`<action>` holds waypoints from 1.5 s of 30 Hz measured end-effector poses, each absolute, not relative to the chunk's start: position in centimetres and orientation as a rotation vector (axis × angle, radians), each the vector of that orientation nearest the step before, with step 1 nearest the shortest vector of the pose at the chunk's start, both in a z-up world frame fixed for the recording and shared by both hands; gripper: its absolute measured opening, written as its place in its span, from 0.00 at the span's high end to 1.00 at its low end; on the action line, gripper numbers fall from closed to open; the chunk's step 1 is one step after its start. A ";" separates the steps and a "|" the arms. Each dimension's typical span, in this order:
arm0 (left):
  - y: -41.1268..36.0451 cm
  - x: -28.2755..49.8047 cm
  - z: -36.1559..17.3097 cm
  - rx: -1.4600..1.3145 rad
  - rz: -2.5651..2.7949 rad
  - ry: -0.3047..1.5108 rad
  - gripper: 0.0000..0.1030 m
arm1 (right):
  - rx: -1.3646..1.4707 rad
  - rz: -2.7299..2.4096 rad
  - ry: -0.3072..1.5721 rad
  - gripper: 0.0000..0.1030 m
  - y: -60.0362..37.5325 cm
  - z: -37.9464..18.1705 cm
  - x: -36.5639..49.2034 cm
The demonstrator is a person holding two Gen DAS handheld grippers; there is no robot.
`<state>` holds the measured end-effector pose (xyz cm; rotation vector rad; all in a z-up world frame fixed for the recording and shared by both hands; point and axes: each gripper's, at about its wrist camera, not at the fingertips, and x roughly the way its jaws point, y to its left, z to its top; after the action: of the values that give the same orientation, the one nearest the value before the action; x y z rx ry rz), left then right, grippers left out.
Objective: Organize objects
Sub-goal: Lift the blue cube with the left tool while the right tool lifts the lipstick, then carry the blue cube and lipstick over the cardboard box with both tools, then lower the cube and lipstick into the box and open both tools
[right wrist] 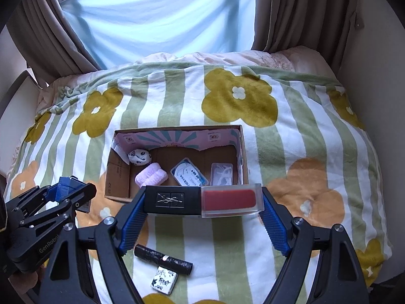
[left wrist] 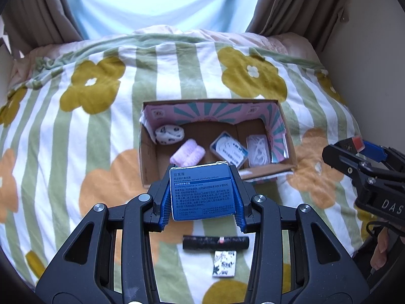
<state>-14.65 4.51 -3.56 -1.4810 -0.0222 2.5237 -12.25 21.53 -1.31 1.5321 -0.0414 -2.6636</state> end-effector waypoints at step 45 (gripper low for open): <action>9.7 -26.4 -22.7 -1.658 2.220 0.215 0.00 | 1.882 -2.371 -0.285 0.09 19.3 -20.6 -30.4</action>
<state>-26.36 9.72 -22.67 -1.6580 0.2150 2.2201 -30.40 19.35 -20.59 1.8821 -0.2846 -2.3709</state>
